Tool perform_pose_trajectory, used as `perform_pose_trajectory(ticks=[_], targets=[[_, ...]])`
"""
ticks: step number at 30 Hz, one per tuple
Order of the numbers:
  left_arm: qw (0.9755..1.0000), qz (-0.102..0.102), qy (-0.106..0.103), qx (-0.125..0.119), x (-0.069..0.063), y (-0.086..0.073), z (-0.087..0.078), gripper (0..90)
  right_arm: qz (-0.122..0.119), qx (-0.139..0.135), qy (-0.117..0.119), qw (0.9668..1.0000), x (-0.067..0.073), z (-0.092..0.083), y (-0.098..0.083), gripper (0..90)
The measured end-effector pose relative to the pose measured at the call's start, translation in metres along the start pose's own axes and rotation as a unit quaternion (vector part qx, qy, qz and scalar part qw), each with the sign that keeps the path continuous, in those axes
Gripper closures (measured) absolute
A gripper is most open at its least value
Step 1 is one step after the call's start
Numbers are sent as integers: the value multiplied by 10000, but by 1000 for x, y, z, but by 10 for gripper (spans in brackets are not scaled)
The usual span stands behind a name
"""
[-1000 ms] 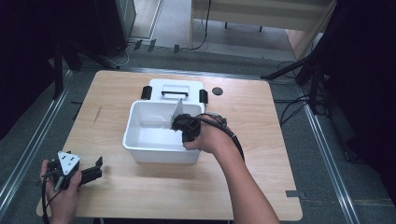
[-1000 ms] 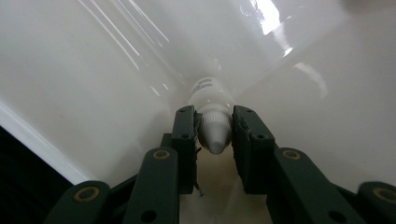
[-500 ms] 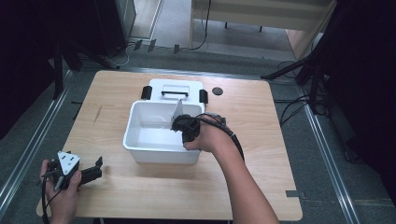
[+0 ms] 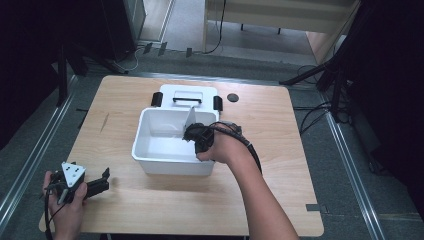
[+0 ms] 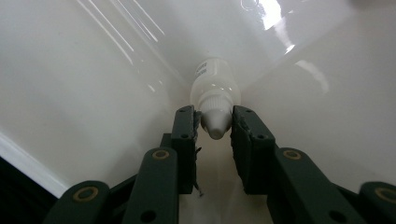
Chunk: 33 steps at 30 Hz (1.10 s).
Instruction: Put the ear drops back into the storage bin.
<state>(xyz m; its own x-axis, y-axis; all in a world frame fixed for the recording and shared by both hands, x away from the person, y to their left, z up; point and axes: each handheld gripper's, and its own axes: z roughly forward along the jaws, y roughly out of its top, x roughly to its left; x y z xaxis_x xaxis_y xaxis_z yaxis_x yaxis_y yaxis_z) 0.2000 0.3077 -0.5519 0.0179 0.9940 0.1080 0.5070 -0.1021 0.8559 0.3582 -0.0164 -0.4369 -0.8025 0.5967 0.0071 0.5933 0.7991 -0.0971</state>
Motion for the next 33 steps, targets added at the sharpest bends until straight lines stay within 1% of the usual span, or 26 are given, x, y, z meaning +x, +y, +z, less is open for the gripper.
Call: perform_pose_trajectory(ticks=[3, 7, 11, 12, 15, 16, 18, 22, 26, 27, 28, 29, 30, 31, 32, 33], targets=[[10000, -1, 0, 0, 0, 0, 0, 0, 1, -17, 12, 10000, 0, 0, 0, 702], [10000, -16, -4, -7, 0, 0, 0, 0, 28, -109, 38, 9999, -1, -2, -1, 648], [10000, -16, -4, -9, 0, 0, 0, 0, 28, -260, 65, 9996, -1, -8, -3, 603], [10000, -16, -4, -9, 0, 0, 0, 0, 28, -260, 65, 9996, -1, -8, -3, 603], [10000, 11, -6, 3, 0, 0, 0, 0, 51, -424, 71, 9991, 0, -16, -4, 562], [10000, 11, -5, 16, 0, 0, 0, 0, 64, -512, 75, 9986, 1, -20, -5, 535], [10000, 29, -6, 17, 0, 0, 0, 0, 75, -584, 74, 9982, 1, -24, -5, 516], [10000, 34, -4, 16, 0, 0, 0, 0, 132, -861, 119, 9961, 1, -35, -8, 478], [10000, 35, -3, 13, 0, 0, 0, 0, 172, -1174, 130, 9929, -2, -46, -12, 423], [10000, 35, 1, 7, 0, 0, 0, 0, 164, -1233, 120, 9922, -3, -49, -13, 407], [10000, 35, 1, 7, 0, 0, 0, 0, 164, -1233, 120, 9922, -3, -49, -13, 407], [10000, 36, 12, -5, 0, 0, 0, 0, 131, -1278, 97, 9917, -4, -51, -15, 392], [10000, 45, 18, -8, -1, 0, 0, 0, 150, -1375, 9, 9904, -6, -55, -17, 377], [10000, 51, 20, -6, -1, 0, 0, 0, 223, -1486, -37, 9886, -8, -59, -20, 355], [10000, 55, 25, -3, -1, 0, 0, 0, 251, -1553, -54, 9875, -10, -62, -21, 335], [10000, 55, 25, -3, -1, 0, 0, 0, 251, -1553, -54, 9875, -10, -62, -21, 335]])
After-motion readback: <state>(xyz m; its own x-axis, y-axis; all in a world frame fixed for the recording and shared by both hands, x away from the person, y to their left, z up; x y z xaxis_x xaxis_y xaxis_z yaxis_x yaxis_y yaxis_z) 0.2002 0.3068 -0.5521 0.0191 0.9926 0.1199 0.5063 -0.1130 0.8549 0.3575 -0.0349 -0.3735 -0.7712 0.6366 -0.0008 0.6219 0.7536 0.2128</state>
